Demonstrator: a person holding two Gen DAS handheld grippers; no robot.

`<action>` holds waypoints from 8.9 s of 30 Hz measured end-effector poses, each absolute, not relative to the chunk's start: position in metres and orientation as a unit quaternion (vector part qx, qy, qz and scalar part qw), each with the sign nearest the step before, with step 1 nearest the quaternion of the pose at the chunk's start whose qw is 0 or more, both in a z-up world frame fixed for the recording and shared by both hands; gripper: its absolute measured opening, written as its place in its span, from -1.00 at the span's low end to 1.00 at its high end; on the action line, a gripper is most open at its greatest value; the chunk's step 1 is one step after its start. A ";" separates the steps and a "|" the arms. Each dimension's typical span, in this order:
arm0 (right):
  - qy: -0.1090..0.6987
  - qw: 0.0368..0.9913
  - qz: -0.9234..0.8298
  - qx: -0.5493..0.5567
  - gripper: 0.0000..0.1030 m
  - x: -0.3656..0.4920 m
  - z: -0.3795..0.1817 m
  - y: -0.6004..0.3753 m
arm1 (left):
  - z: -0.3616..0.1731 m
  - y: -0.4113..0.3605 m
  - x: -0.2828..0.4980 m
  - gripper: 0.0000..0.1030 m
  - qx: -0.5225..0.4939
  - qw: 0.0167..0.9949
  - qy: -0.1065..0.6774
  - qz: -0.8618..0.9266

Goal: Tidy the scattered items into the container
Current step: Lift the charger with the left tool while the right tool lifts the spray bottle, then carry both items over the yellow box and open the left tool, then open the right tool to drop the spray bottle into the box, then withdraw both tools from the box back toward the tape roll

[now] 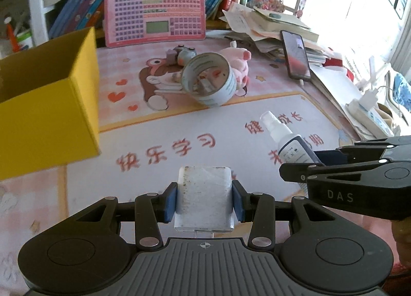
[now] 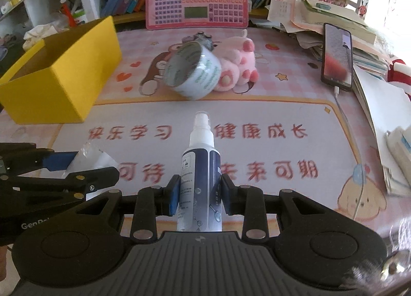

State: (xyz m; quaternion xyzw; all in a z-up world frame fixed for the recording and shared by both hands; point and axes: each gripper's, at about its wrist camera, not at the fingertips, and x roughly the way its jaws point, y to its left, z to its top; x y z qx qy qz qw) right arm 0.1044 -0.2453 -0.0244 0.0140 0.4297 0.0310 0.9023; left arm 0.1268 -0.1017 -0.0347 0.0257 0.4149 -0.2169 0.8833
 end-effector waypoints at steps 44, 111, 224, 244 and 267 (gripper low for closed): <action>0.393 0.913 0.102 -0.027 -0.41 0.025 -0.007 -0.070 | -0.006 0.070 0.033 -0.19 0.029 0.921 0.361 -0.145; 0.359 0.905 0.194 -0.119 -0.40 0.313 0.035 -0.004 | 0.033 0.106 0.293 -0.19 0.075 0.933 0.343 -0.085; 0.347 0.933 0.077 -0.052 0.39 0.075 0.024 -0.061 | 0.036 0.093 0.069 0.66 0.040 0.939 0.334 -0.074; 0.331 0.942 0.013 -0.045 0.58 0.037 0.006 -0.091 | 0.007 0.071 0.053 0.67 0.037 0.925 0.368 -0.088; 0.380 0.923 -0.039 -0.037 0.64 0.048 -0.012 -0.184 | -0.016 -0.024 0.085 0.67 0.038 0.900 0.410 -0.145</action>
